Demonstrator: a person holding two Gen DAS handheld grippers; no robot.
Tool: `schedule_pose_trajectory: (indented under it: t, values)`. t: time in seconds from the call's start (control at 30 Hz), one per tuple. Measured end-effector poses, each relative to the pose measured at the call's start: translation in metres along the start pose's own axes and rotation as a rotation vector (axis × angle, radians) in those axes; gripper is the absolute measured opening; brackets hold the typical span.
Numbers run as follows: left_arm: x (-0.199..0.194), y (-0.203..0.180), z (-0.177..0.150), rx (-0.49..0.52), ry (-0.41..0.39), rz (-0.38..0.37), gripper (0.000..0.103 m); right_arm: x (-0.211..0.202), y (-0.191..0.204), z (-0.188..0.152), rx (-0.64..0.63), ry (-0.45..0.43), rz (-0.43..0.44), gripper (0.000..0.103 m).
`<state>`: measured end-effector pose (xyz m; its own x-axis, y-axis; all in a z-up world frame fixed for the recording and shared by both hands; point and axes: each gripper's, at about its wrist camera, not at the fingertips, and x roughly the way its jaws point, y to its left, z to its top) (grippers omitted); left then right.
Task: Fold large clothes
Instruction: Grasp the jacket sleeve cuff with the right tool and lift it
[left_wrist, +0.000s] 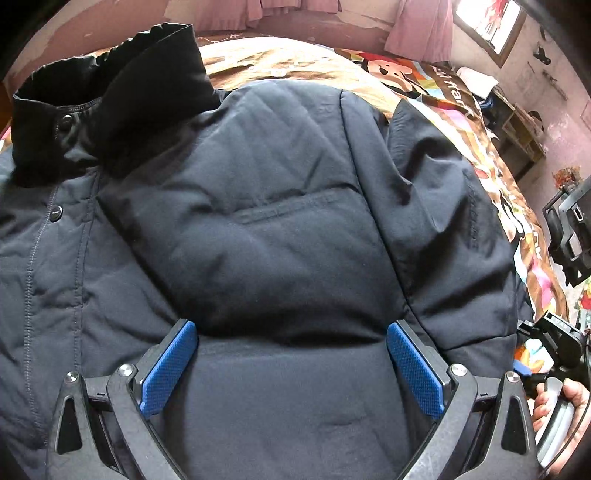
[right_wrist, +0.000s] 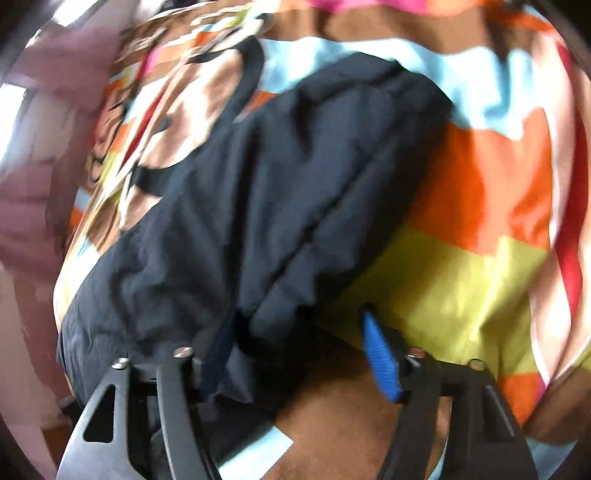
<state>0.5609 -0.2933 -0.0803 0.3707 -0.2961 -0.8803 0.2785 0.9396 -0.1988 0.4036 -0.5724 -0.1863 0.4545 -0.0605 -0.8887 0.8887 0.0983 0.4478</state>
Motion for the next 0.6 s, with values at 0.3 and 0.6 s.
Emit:
schedule_pose_trajectory:
  t: [0.3, 0.6]
  values:
    - [0.000, 0.005, -0.001, 0.010, -0.002, -0.017, 0.103, 0.018, 0.005, 0.034, 0.058, -0.017, 0.133, 0.023]
    - [-0.021, 0.024, 0.010, -0.038, 0.072, -0.032, 0.100, -0.065, 0.108, 0.025, -0.325, -0.247, 0.096, 0.008]
